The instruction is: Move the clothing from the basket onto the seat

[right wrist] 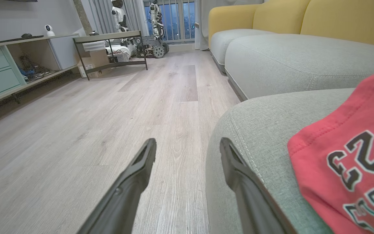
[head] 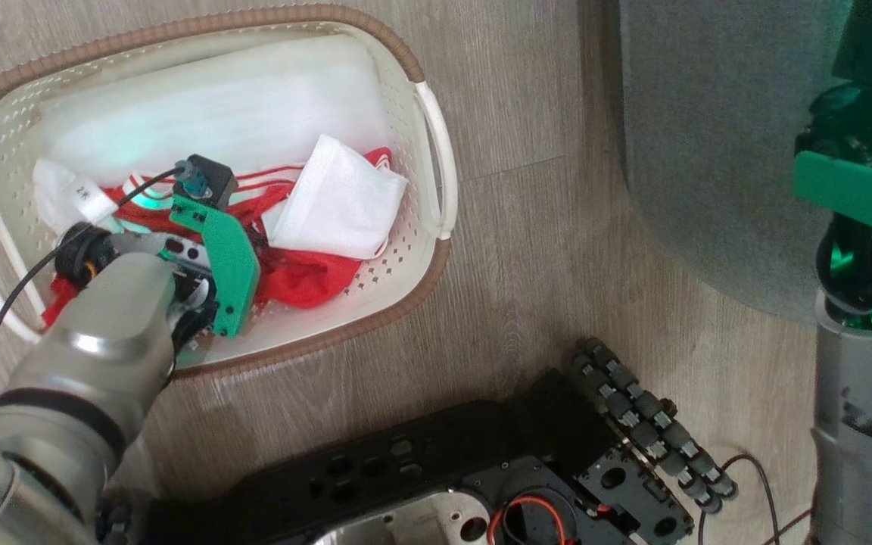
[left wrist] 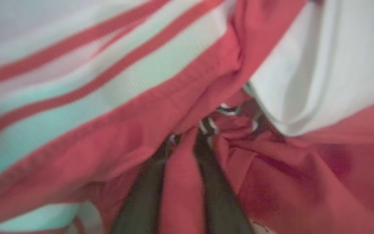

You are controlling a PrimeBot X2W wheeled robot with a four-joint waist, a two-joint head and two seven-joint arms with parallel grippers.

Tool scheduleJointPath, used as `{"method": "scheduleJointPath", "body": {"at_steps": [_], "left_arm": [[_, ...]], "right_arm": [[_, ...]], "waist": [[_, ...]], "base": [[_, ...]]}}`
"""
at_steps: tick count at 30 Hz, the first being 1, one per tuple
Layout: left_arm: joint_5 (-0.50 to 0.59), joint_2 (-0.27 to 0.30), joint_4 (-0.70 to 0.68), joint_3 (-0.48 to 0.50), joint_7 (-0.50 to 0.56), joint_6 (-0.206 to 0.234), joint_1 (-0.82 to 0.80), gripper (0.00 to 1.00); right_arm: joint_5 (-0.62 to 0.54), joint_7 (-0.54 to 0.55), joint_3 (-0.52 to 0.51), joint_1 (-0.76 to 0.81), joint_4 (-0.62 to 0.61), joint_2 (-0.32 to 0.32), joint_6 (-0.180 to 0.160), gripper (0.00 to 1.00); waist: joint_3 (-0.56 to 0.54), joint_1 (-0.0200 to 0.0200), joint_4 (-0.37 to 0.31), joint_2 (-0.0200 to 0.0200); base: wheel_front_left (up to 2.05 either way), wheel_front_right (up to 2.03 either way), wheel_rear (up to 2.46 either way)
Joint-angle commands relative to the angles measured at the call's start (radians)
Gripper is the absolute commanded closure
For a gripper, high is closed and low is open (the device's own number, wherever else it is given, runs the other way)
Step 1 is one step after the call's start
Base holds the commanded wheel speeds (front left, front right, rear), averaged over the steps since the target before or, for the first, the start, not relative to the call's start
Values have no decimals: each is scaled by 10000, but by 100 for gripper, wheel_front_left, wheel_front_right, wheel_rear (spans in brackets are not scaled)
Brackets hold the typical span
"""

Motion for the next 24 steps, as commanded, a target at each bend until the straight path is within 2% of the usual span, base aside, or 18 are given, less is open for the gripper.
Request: {"method": "scheduleJointPath", "body": {"at_steps": [1,10,24], "left_arm": [[-88,200,-166,-13,-157,12,114,100],[-464,289,-468,-509,-314,12,161,100],[-1446,397,-1710,-1163,-1663,12,843,100]], "right_arm": [[-23,-61,114,281,-280,78,-4,0],[-11,-61,69,213,-158,116,-4,0],[52,-61,-48,443,245,98,-4,0]], "waist": [[-15,0,-4,0],[-345,0,43,0],[-2606,0,361,0]], "base": [[0,0,0],[0,0,0],[0,0,0]]}}
